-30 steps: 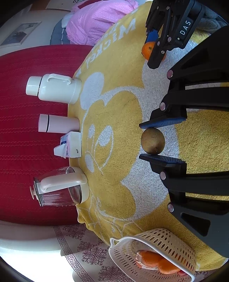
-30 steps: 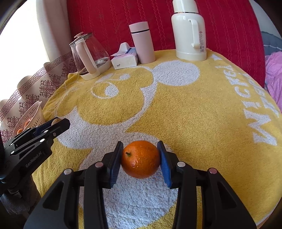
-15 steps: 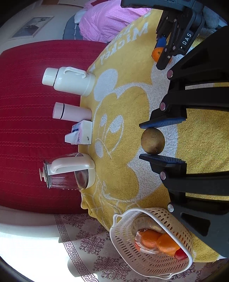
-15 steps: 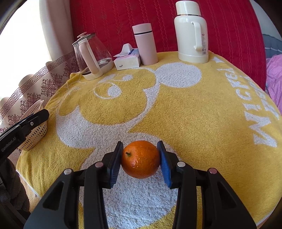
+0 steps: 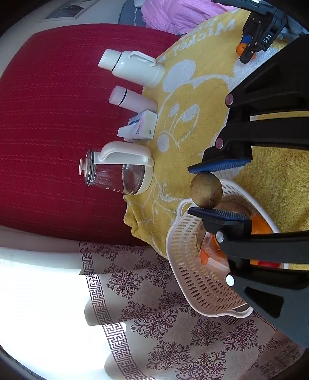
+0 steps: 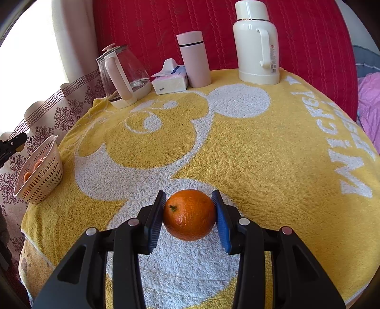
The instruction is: Organize fruits
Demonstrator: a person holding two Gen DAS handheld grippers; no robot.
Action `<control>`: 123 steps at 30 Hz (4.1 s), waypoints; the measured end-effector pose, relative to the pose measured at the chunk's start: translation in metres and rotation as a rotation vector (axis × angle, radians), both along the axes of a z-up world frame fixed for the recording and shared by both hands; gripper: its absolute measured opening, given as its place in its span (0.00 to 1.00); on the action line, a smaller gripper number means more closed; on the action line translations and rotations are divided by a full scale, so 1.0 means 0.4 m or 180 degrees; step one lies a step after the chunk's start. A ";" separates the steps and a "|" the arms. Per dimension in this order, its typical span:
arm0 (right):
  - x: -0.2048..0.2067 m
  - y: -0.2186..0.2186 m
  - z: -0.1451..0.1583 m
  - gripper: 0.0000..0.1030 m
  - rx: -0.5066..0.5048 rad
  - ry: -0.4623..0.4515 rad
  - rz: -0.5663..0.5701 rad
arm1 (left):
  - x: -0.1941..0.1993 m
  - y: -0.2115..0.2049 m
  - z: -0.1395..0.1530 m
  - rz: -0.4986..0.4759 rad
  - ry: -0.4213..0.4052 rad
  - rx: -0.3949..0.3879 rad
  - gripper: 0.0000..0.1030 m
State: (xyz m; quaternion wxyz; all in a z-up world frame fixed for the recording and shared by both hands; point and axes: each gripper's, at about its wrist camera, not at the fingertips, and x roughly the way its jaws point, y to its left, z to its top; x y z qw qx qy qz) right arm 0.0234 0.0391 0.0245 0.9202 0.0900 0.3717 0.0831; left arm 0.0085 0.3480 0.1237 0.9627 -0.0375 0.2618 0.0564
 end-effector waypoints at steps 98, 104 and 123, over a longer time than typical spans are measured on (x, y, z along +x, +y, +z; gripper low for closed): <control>-0.060 0.590 0.135 0.84 -0.0075 -0.0192 0.1274 | -0.104 0.324 0.113 0.0836 -0.0492 0.0000 0.97; -0.098 0.573 0.155 0.91 -0.0156 -0.0318 0.1289 | -0.132 0.271 0.111 0.0778 -0.0480 0.0346 0.97; -0.177 0.575 0.233 0.95 -0.0374 -0.0770 0.1239 | -0.181 0.200 0.130 0.0557 -0.0595 0.0916 0.97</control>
